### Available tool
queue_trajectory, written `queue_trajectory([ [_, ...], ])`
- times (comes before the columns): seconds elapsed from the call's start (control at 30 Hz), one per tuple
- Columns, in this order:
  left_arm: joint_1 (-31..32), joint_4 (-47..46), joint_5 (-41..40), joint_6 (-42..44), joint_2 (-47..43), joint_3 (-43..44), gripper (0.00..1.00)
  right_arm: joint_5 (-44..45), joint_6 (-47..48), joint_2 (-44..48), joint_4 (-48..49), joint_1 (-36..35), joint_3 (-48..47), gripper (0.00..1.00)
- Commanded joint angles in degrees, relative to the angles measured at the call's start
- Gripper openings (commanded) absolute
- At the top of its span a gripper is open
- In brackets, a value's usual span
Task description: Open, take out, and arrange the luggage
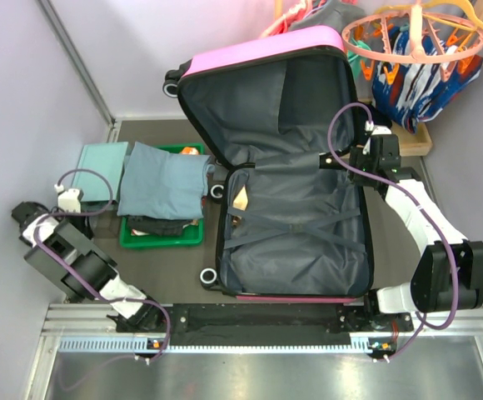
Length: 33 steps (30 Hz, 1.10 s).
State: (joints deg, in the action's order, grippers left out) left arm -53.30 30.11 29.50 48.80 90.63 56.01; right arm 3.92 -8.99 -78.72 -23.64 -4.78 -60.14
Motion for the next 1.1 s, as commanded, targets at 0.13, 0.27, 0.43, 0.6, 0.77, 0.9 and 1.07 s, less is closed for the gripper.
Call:
queue_trajectory([
  [0.13,-5.94,18.84,-2.16,17.56,-7.48,-3.54,0.21,-1.11,0.29,2.87,1.31,-1.02,-1.82,0.53],
  [0.27,-5.94,22.18,0.9,16.16,-10.38,-1.0,0.59,-1.02,0.12,3.57,0.96,-1.73,-2.17,0.54],
  [0.43,-4.28,25.61,8.81,13.97,-17.49,2.26,0.69,-0.76,-0.85,5.41,0.44,-1.99,-2.0,0.54],
  [0.6,3.71,25.53,8.92,8.09,-24.08,1.3,0.72,2.05,-1.37,7.53,-0.97,-7.95,-3.05,0.54],
  [0.77,20.06,19.57,5.49,-4.13,-25.5,1.12,0.72,6.97,-6.9,5.34,0.69,-21.31,-5.25,0.54],
  [0.9,29.19,15.61,3.82,-14.84,-23.4,4.45,0.72,7.5,-13.75,-4.48,4.65,-31.76,-9.2,0.6],
  [1.07,35.1,13.22,2.23,-18.38,-23.92,5.52,0.72,1.62,-26.47,-17.24,8.78,-33.89,-15.52,0.64],
])
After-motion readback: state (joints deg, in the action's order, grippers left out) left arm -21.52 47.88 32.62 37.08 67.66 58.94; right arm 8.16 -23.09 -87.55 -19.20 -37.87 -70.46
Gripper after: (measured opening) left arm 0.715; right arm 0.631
